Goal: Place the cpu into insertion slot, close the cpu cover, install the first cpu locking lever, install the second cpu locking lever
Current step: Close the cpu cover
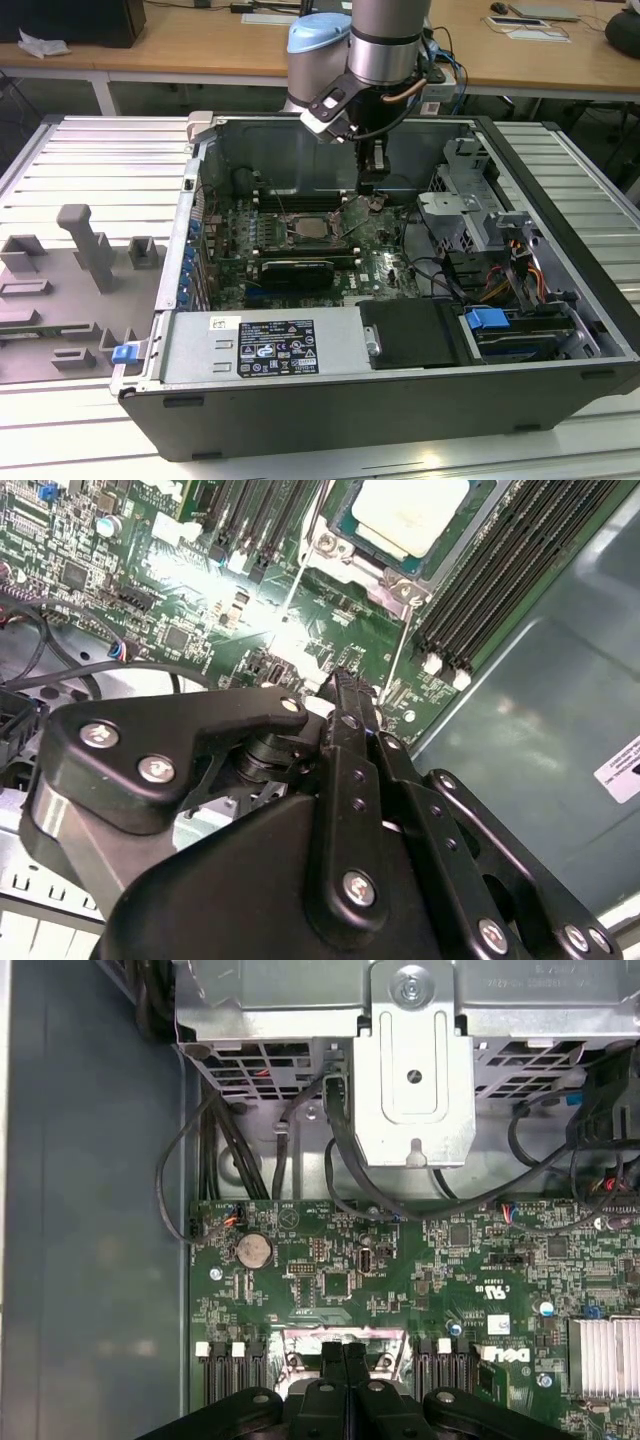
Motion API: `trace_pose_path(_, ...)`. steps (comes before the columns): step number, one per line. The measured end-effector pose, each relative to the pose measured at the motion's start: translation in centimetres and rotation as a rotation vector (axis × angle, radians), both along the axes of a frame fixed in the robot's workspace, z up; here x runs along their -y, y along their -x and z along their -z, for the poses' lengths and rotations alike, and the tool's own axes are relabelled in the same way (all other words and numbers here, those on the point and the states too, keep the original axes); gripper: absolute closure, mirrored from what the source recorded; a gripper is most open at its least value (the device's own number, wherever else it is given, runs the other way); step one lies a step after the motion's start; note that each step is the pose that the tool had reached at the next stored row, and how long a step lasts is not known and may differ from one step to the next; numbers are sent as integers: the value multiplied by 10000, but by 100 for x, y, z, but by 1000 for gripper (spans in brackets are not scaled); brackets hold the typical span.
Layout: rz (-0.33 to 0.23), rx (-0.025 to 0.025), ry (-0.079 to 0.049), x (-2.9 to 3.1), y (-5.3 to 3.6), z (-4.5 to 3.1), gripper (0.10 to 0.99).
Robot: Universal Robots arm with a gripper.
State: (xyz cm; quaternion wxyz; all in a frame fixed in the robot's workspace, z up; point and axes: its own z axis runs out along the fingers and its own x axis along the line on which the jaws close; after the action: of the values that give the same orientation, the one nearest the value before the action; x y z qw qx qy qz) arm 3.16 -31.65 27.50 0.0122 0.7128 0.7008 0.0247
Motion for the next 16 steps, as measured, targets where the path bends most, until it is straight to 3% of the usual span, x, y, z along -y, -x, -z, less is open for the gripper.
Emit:
trace_pose_path(10, 0, 0, 0, -2, -68, 0, 980)
trace_pose_path(13, -1, -6, 0, -3, -177, 3, 980)
trace_pose_path(16, 0, -2, 3, -3, -195, 29, 980)
